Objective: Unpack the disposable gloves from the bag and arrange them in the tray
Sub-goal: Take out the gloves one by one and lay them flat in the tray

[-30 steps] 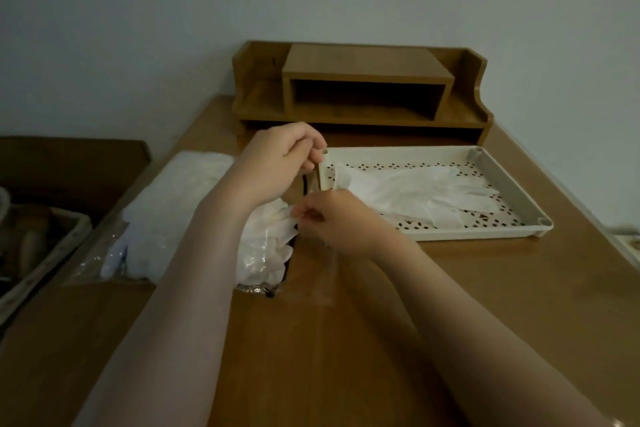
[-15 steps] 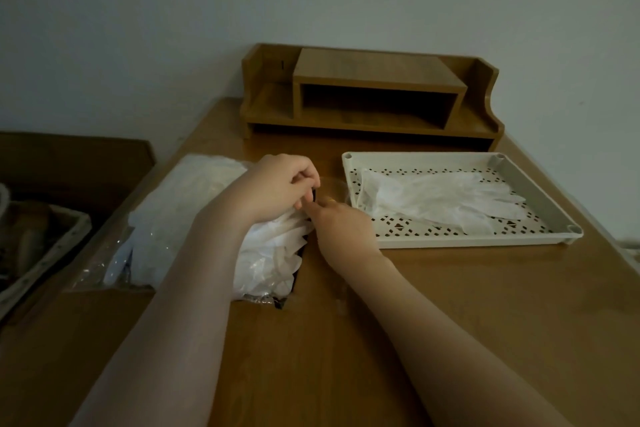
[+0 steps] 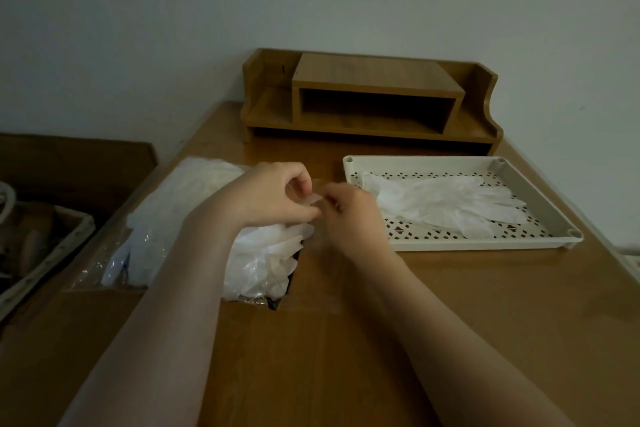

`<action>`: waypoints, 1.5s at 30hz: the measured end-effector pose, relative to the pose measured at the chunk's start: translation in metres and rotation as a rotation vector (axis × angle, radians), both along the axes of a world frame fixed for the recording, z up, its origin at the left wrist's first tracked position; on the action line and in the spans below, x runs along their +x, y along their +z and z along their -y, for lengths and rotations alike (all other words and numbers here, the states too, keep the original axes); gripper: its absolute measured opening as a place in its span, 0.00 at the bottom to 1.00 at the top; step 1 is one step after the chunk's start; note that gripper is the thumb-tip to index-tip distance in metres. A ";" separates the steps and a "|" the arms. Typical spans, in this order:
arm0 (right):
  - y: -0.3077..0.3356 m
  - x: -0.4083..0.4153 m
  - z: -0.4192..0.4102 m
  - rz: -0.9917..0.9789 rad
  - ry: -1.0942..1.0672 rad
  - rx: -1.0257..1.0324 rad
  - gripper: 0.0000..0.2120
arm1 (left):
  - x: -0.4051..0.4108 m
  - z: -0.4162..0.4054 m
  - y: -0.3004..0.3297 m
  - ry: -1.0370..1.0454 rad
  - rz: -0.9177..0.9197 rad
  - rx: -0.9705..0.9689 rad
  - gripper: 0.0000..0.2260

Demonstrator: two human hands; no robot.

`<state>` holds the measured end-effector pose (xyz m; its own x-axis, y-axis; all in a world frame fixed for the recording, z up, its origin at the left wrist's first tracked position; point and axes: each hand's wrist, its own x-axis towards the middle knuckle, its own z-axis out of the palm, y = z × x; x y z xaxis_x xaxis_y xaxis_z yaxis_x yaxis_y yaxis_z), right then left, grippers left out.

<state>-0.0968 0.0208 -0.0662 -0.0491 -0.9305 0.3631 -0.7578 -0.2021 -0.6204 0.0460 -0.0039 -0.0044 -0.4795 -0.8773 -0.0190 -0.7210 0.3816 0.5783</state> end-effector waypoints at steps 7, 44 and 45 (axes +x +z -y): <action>0.058 -0.023 -0.020 0.756 0.042 0.002 0.11 | -0.005 -0.001 -0.004 -0.018 0.096 -0.056 0.04; 0.052 -0.040 -0.011 0.896 -0.213 0.233 0.11 | 0.004 0.000 0.006 0.003 0.187 -0.031 0.15; 0.049 -0.043 -0.011 0.805 -0.236 0.236 0.10 | 0.006 0.000 0.007 0.008 0.175 -0.020 0.16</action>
<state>-0.1400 0.0316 -0.0173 -0.4089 -0.9102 -0.0657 -0.0770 0.1061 -0.9914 0.0518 -0.0039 0.0029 -0.4638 -0.8819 -0.0844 -0.8129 0.3857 0.4364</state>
